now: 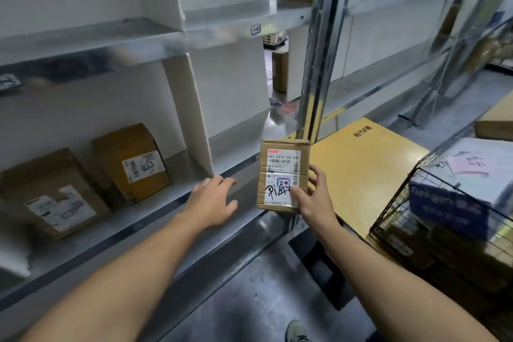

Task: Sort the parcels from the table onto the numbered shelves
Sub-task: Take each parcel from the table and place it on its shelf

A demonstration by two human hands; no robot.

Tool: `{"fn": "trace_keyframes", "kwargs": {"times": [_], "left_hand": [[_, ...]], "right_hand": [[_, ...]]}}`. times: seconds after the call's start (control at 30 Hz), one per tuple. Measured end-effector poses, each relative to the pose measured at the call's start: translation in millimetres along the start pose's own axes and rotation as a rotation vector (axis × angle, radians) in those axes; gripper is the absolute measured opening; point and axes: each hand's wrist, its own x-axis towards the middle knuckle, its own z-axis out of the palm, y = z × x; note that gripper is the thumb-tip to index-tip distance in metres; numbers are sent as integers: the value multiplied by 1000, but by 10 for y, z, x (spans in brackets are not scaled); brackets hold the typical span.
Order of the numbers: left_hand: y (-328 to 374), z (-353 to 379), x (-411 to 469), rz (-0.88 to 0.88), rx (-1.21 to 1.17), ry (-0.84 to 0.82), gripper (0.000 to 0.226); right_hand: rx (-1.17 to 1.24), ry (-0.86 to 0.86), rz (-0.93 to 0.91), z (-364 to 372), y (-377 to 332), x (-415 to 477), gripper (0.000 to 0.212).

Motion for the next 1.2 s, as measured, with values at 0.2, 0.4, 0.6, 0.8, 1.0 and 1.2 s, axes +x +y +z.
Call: {"fn": "trace_keyframes", "kwargs": {"times": [0.2,0.4,0.6,0.8,1.0,1.2], "left_hand": [[31,-34,473,-184,-53,50,56],[-57,-49,666,-263,-80,74,55],[-89,26,749,-297,-61,28,56],[-91,71,784,-350,-86,1,57],[6,60,974,-371,-107,61,54],[-2,98,1061,-430,-130,64,54]], "right_hand": [[-36,-166,-71,117,-102,992,58],[-53,-297,-106,371,-81,1485,57],[-21,-331,-89,594,6,1798,57],[-54,-423,-80,828,-29,2142,58],[-80,-485,-98,1032,-61,2412,62],[-117,-536,-129,1130,4,2595,63]]}}
